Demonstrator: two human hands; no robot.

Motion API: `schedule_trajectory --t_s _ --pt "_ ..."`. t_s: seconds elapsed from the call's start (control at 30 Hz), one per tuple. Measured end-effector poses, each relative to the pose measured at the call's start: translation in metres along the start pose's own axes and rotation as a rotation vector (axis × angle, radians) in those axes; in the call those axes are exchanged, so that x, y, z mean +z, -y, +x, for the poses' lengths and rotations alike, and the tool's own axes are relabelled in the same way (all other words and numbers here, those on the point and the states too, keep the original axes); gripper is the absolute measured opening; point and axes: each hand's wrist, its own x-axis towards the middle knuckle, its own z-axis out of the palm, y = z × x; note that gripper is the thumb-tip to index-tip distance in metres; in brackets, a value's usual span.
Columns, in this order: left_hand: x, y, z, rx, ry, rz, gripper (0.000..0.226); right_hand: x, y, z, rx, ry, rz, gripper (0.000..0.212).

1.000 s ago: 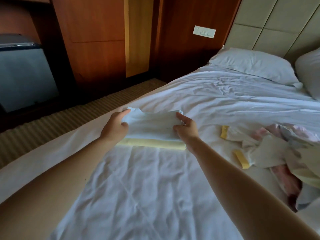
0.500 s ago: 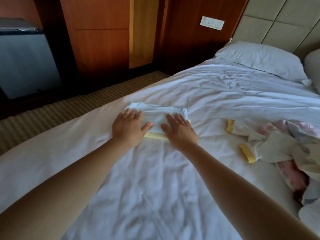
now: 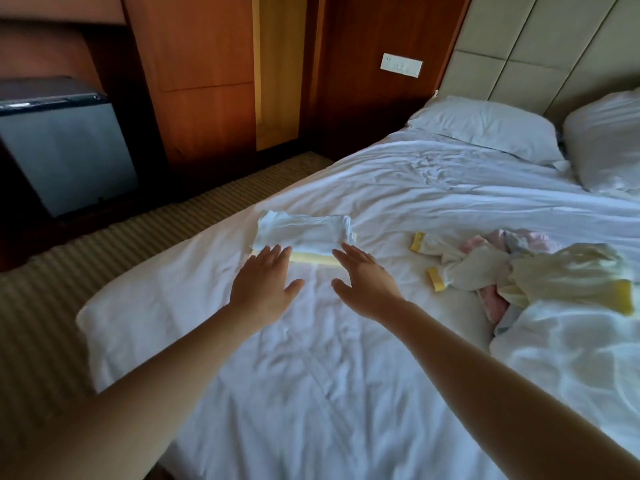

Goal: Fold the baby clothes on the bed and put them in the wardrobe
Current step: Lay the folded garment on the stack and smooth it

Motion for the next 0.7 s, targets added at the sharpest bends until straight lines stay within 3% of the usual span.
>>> schedule_trajectory --t_s 0.23,0.4,0.7 --pt "-0.071 -0.048 -0.127 0.029 0.016 -0.111 0.071 -0.062 0.034 -0.142 0.031 -0.044 0.003 0.064" --pt "-0.094 -0.099 -0.198 0.145 0.036 -0.125 0.070 -0.091 0.045 -0.240 0.063 -0.072 -0.026 0.063" --pt "-0.114 -0.209 -0.266 0.391 0.042 -0.039 0.062 -0.138 0.002 -0.375 0.224 -0.175 -0.049 0.065"
